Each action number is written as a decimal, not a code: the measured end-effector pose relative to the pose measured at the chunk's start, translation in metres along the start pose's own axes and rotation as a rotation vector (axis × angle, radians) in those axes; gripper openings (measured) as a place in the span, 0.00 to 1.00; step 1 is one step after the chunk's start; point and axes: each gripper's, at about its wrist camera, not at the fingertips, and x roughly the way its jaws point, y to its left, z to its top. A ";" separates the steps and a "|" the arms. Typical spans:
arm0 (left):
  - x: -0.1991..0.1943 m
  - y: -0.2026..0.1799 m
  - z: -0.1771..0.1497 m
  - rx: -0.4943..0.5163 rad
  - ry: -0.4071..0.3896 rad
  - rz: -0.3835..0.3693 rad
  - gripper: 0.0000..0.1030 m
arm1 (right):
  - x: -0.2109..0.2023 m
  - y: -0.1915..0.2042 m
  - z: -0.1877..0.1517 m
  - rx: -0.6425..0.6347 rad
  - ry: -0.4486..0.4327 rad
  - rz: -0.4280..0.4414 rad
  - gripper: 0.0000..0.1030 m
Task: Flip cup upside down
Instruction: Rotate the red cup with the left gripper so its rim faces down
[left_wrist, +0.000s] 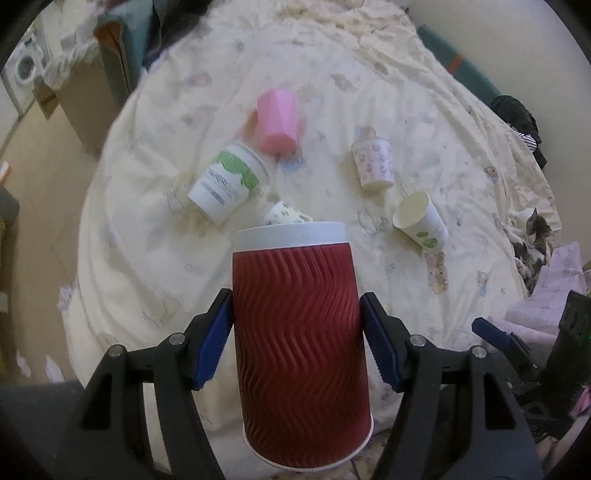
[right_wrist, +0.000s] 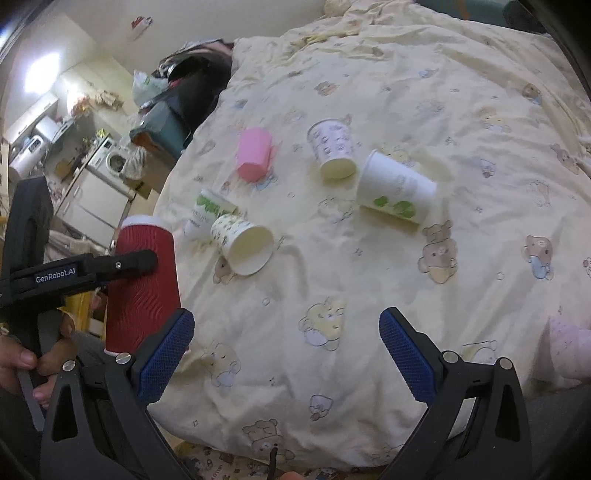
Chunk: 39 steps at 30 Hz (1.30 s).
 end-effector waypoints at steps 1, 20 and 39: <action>0.000 0.001 -0.003 0.003 -0.015 0.003 0.63 | 0.002 0.003 -0.001 -0.012 -0.001 -0.001 1.00; 0.002 0.002 -0.012 0.011 -0.073 -0.033 0.63 | 0.040 0.056 -0.013 -0.148 0.086 0.163 1.00; 0.003 -0.023 -0.008 0.061 -0.038 -0.049 0.63 | 0.045 0.054 -0.015 -0.103 0.127 0.263 1.00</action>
